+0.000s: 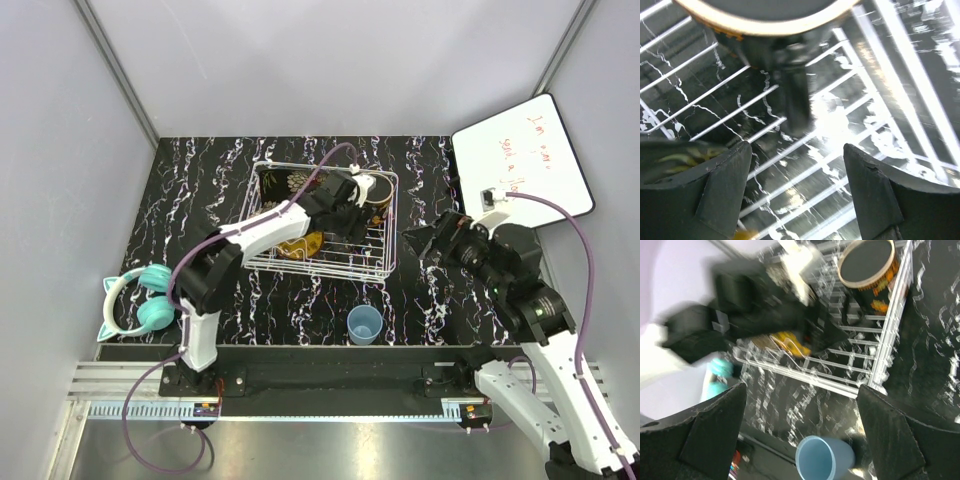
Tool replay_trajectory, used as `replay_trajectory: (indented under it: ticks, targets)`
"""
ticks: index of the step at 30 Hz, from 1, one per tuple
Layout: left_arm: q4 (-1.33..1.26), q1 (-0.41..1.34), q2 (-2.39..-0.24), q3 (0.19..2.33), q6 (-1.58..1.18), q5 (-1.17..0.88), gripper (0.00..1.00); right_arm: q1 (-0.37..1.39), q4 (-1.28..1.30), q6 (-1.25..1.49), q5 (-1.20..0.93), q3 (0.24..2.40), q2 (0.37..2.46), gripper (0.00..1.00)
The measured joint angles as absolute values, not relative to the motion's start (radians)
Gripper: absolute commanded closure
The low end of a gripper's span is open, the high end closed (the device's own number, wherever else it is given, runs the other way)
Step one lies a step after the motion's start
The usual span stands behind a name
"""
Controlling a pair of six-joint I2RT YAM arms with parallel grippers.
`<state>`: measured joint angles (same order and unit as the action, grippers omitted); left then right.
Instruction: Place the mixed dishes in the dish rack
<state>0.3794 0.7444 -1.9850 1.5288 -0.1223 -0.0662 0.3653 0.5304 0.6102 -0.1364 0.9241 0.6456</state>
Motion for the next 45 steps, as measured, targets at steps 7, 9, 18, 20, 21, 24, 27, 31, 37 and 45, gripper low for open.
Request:
replay_trajectory:
  ticks: [7, 9, 18, 20, 21, 24, 27, 31, 37, 45]
  targets:
    - [0.531, 0.765, -1.797, 1.599, -0.093, -0.178, 0.26, 0.365, 0.636, 0.480, -0.232, 0.966, 0.769, 0.38]
    - [0.572, 0.773, -1.723, 1.606, -0.037, -0.192, 0.26, 0.369, 0.695, 0.451, -0.259, 0.988, 0.819, 0.48]
    - [0.811, 0.794, -1.396, 1.600, 0.192, -0.065, 0.04, 0.952, 1.023, 0.403, 0.207, 1.268, 1.126, 0.00]
    - [0.843, 0.791, -1.320, 1.588, 0.214, -0.007, 0.01, 1.067, 1.060, 0.429, 0.363, 1.345, 1.216, 0.00]
    - [0.855, 0.789, -1.282, 1.581, 0.218, 0.015, 0.01, 1.085, 1.068, 0.459, 0.433, 1.361, 1.245, 0.00]
    - [0.900, 0.764, -1.184, 1.569, 0.221, 0.038, 0.01, 1.080, 1.049, 0.522, 0.547, 1.326, 1.238, 0.00]
    - [0.931, 0.738, -1.128, 1.568, 0.230, 0.047, 0.01, 1.079, 0.939, 0.515, 0.543, 1.199, 1.098, 0.13]
    - [0.951, 0.734, -1.110, 1.547, 0.237, 0.049, 0.01, 1.079, 0.945, 0.506, 0.479, 1.200, 1.032, 0.18]
    - [0.960, 0.734, -1.147, 1.501, 0.236, 0.036, 0.01, 1.134, 0.934, 0.529, 0.331, 1.224, 1.231, 0.21]
    - [0.950, 0.734, -1.158, 1.419, 0.226, 0.007, 0.01, 1.140, 0.909, 0.533, 0.187, 1.129, 1.292, 0.23]
